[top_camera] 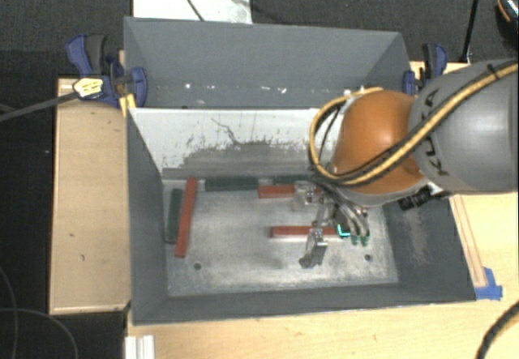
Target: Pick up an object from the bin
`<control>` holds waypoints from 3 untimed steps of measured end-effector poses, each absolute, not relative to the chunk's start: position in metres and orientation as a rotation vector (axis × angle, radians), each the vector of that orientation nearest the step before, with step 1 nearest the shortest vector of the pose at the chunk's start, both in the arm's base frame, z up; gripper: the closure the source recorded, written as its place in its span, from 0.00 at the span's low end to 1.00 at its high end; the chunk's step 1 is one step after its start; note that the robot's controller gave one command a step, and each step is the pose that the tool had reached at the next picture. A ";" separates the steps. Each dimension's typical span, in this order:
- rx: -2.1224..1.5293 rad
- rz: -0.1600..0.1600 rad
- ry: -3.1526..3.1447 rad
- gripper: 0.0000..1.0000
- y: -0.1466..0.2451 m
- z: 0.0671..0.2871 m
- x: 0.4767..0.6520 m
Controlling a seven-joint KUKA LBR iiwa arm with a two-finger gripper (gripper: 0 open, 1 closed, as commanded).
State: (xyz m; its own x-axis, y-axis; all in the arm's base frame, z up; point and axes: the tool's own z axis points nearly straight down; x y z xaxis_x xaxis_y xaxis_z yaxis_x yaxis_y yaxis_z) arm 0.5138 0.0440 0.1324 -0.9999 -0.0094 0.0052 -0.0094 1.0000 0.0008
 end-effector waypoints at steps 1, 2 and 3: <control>-0.179 0.001 -3.132 0.00 0.017 0.068 0.542; -0.179 -0.001 -3.136 1.00 0.019 0.071 0.543; -0.223 -0.003 -3.145 1.00 0.030 0.249 0.551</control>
Offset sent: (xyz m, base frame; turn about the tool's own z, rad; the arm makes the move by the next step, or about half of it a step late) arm 0.0287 -0.0255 -0.0624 0.1235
